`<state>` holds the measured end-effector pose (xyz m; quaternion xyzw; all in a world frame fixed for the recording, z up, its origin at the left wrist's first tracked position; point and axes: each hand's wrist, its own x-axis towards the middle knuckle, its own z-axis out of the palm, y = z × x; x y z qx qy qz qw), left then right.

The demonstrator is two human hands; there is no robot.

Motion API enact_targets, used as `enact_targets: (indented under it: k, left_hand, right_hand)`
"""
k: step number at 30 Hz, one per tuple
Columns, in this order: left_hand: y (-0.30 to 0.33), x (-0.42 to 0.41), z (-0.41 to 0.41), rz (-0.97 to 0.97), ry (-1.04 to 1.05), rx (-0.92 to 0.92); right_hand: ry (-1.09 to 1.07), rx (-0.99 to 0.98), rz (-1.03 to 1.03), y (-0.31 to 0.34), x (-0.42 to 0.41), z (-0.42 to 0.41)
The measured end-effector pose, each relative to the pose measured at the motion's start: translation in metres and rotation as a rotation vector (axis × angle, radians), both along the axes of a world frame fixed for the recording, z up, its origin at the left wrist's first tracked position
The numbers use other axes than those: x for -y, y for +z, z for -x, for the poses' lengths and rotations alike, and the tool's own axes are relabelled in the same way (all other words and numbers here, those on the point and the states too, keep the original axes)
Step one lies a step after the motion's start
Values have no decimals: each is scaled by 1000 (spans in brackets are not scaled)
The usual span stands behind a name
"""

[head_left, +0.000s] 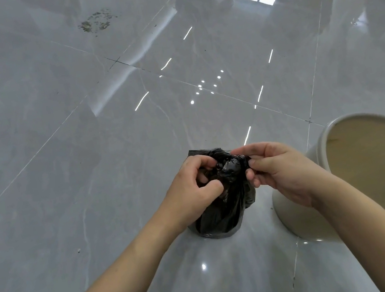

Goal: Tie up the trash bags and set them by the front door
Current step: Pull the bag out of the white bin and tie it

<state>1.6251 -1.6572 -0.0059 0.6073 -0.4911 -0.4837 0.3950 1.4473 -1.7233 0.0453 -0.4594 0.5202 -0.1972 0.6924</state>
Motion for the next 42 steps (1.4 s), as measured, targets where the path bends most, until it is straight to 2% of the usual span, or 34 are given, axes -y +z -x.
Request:
enact_targets:
  k: [5,9,11,15,17,19,21,24,26,29,35,37,42]
  left_hand:
    - [0,0,4,84,26,107]
    - [0,3,-4,9,112,-38]
    - [0,2,-9,-13,151,-103]
    - [2,2,-12,-29,162,-40]
    - [-1,3,-19,-58,159,-21]
    - [-10,3,-34,-102,163,87]
    - [-22,-1,-50,-166,150,285]
    - [-30,-9,-57,-288,13,533]
    - [-31,-11,-51,-327,-83,543]
    - [-33,-10,-48,-268,-145,562]
    - [-30,-3,-33,-326,-198,771]
    - [-27,-2,-31,-294,-197,780]
    - [-22,-1,-33,-223,-154,438]
  right_hand:
    - [-12,-78,67,3,-3,-7]
    - [-71,-162,188,4,-4,-8]
    - [-102,-248,331,3,-6,-8]
    - [-3,-640,852,-2,-15,-7]
    - [19,-774,952,-5,-17,-5]
    - [-17,-869,852,-12,-14,2]
    - [-27,-962,700,-23,-12,10]
    - [104,-1068,585,-36,-11,9]
    - [234,-1137,602,-40,-9,2]
    - [412,-1212,669,-40,-6,-7]
    - [600,-1269,736,-37,-4,-25]
    - [627,-1229,662,-41,-2,-30]
    - [609,-975,342,-42,7,-30]
